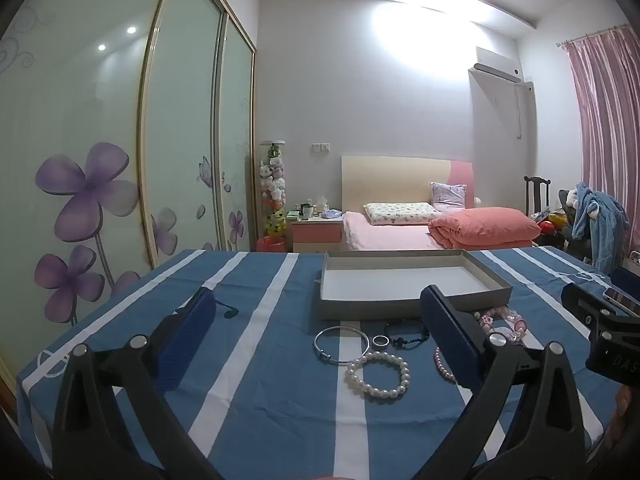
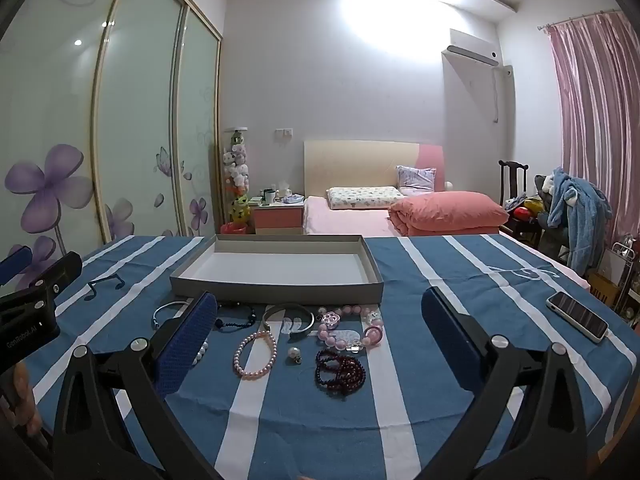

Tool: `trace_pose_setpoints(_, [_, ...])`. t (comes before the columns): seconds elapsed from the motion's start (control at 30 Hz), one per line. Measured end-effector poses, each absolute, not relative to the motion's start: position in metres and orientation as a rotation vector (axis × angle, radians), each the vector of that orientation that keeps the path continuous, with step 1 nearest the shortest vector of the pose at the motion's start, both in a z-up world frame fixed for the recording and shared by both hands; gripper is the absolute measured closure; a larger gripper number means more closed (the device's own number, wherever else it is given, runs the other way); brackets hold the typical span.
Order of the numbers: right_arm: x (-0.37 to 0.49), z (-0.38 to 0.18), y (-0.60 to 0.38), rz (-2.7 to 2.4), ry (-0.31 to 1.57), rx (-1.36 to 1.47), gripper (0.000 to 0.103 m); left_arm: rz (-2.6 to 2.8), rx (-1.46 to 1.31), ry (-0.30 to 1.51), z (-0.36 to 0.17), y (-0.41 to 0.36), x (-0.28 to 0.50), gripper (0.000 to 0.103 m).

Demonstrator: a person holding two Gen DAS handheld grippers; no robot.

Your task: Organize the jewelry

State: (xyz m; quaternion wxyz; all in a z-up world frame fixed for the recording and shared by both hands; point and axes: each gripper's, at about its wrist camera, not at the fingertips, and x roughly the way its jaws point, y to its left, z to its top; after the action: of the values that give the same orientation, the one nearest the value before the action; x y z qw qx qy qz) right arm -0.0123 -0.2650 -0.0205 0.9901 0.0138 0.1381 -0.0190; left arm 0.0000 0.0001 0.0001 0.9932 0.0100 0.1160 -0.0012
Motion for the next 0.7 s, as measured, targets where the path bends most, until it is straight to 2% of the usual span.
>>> trace_pose_setpoints(0.7, [-0.0114, -0.0211, -0.2653, -0.039, 0.282, 0.026, 0.002, -0.003, 0.019, 0.234, 0.0000, 0.0001, 0.0000, 0.004])
